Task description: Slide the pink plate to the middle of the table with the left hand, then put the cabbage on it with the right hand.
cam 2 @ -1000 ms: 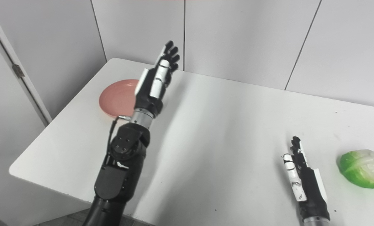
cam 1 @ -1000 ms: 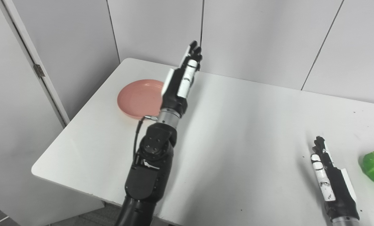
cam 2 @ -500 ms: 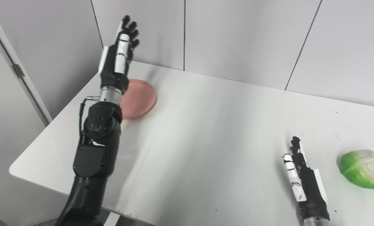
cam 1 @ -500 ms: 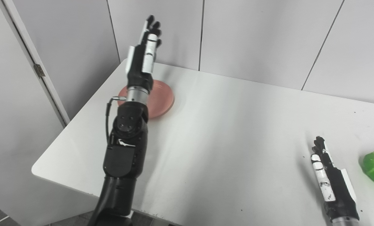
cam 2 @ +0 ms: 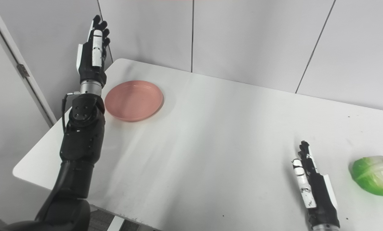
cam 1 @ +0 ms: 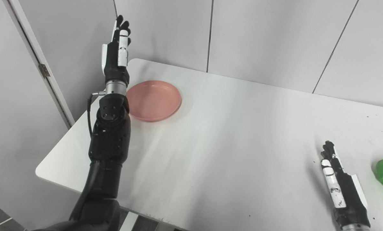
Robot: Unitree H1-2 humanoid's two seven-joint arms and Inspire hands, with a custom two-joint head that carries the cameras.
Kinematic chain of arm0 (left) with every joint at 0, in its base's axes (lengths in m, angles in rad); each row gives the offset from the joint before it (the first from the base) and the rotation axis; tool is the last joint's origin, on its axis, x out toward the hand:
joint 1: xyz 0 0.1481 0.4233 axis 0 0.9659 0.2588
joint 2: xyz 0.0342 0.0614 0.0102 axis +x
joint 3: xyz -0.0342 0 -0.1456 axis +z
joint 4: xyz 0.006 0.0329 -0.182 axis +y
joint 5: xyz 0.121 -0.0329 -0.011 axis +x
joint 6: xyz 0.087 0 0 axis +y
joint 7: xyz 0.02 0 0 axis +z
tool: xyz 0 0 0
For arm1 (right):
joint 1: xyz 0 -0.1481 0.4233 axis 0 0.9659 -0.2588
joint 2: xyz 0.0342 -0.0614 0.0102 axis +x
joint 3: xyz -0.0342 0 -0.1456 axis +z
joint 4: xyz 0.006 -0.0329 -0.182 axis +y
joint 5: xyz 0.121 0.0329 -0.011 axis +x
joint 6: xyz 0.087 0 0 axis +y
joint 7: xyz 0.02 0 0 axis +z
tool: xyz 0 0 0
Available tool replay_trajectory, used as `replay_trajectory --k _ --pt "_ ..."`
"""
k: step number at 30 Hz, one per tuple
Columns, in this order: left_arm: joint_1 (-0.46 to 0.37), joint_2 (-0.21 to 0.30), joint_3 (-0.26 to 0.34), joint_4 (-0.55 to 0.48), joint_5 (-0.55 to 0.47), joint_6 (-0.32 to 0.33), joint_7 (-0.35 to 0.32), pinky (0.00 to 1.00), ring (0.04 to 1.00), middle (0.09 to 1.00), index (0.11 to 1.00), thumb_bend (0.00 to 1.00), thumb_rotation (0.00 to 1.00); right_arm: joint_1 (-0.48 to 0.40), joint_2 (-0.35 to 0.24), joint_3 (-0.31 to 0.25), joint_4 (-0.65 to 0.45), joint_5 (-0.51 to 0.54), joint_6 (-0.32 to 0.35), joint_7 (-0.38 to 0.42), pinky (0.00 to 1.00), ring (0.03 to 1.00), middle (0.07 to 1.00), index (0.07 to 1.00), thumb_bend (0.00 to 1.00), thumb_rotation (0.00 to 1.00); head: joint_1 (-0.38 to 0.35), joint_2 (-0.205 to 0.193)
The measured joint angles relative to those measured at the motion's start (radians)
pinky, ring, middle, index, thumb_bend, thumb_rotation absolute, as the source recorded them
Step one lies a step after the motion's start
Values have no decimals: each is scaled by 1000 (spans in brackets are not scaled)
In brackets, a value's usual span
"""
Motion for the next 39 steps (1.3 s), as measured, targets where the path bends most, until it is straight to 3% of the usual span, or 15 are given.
replay_trajectory --k 8,17,32,39 --pt "-35 54 30 164 -67 -40 8 977 964 954 944 468 1000 1 -1 -1 -2 2 1 1 1000 1000 1000 1000 109 1000 6 5" --pt "-49 105 38 237 -101 -43 8 929 935 922 920 500 1000 1 -1 -4 -3 19 18 4 1000 1000 1000 1000 136 1000 9 6" --pt "-49 120 102 371 -215 -35 10 865 867 862 859 510 1000 3 -1 -6 -6 48 32 4 1000 1000 1000 1000 144 1000 9 9" --pt "-49 119 102 413 -247 -22 9 851 869 865 857 492 1000 3 -1 -6 -8 46 32 3 1000 1000 1000 1000 136 1000 6 14"
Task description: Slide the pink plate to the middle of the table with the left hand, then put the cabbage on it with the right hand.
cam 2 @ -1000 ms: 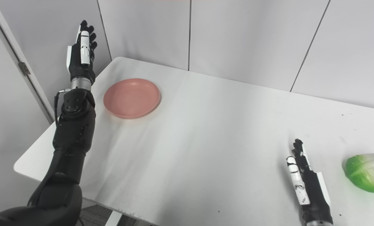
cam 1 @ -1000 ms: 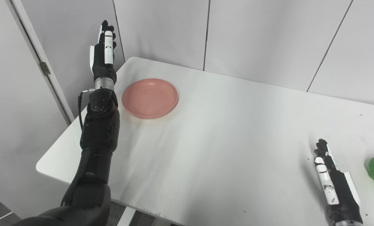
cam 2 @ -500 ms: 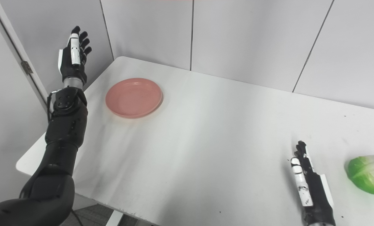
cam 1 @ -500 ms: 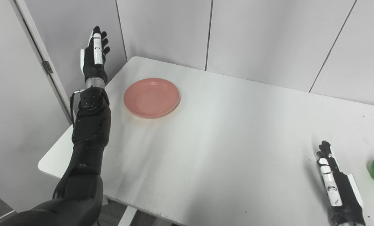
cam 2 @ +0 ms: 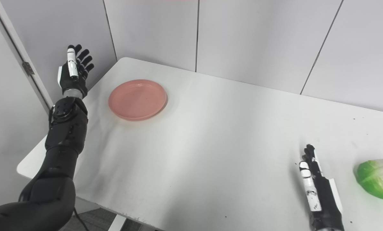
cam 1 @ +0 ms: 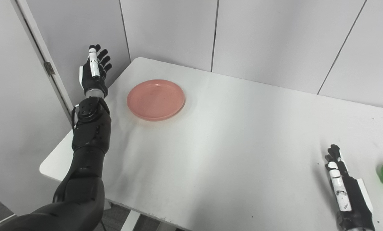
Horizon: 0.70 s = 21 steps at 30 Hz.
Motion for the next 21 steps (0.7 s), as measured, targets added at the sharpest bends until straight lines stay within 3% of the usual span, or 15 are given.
replay_trajectory --k 21 --pt "2 -4 -23 105 -53 60 -45 845 858 849 847 461 1000 12 2 0 -16 3 7 0 1000 1000 1000 1000 158 1000 -9 9"
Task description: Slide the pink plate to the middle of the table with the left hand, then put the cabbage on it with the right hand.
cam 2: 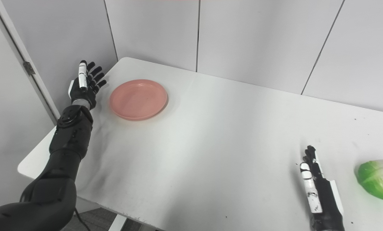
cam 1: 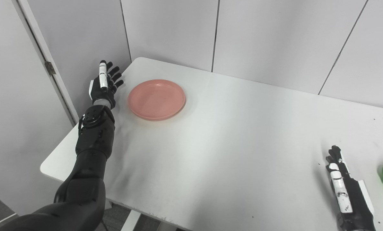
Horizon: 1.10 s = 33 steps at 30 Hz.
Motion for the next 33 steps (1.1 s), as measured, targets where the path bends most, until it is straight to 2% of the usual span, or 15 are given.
replay_trajectory --k 4,11,17,19,23,29,33 --pt "-3 -2 -12 42 1 -18 -5 845 851 850 852 440 1000 1 0 0 0 0 0 0 1000 1000 1000 1000 161 1000 -3 3" --pt "-39 0 -46 152 4 -105 -53 864 877 875 868 457 1000 2 0 2 0 -9 -1 -4 1000 1000 1000 1000 143 1000 -11 11" --pt "-53 -1 -61 205 3 -157 -87 856 877 873 863 456 1000 2 1 2 0 -9 -1 -4 1000 1000 1000 1000 180 1000 -17 15" --pt "-56 -1 -61 212 1 -161 -101 882 891 888 876 448 1000 3 1 3 -1 -12 -1 -4 1000 1000 1000 1000 175 1000 -18 17" --pt "-56 -8 -77 220 3 -182 -117 865 870 865 865 456 1000 8 1 6 -10 -31 0 -6 1000 1000 1000 1000 174 1000 -25 20" --pt "-55 -50 -93 196 1 -191 -135 862 868 858 861 457 1000 9 1 9 -11 -50 -1 -11 999 985 992 998 145 1000 -35 26" --pt "-40 -81 -110 154 1 -190 -151 863 873 865 866 451 1000 8 1 9 -6 -56 -7 -11 993 979 988 993 160 1000 -41 31"
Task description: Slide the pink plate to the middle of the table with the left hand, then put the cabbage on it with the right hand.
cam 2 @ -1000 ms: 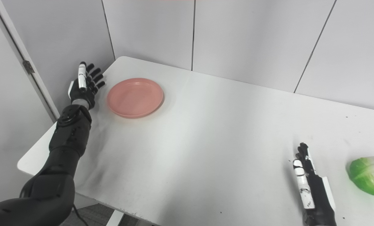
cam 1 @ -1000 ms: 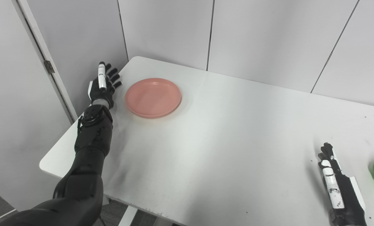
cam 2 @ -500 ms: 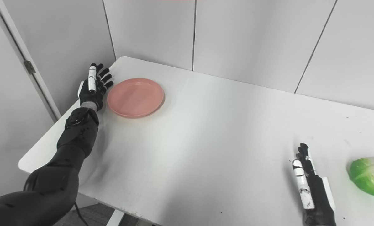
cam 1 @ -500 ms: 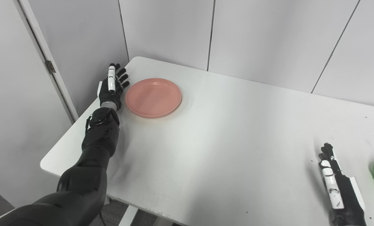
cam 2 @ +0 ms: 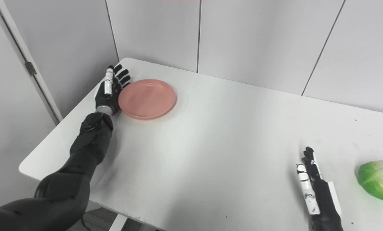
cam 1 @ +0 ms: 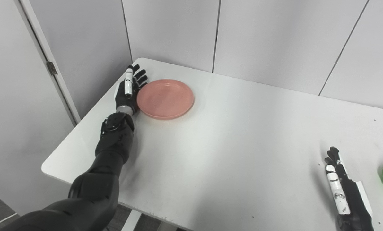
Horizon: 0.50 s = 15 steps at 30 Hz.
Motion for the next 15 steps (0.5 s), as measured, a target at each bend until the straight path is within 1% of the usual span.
replay_trajectory --k 4,10,15 --pt "16 -18 -17 -35 3 3 -6 857 875 862 863 459 1000 0 0 0 0 -4 0 0 991 976 989 994 164 1000 -6 2" --pt "51 -22 -47 -120 5 65 -7 843 859 852 846 461 1000 0 2 0 -1 -9 0 0 999 984 993 999 189 1000 -15 5" --pt "81 -43 -69 -194 13 108 -15 842 850 847 842 463 1000 0 4 0 0 -6 1 1 1000 988 995 1000 191 1000 -35 8"
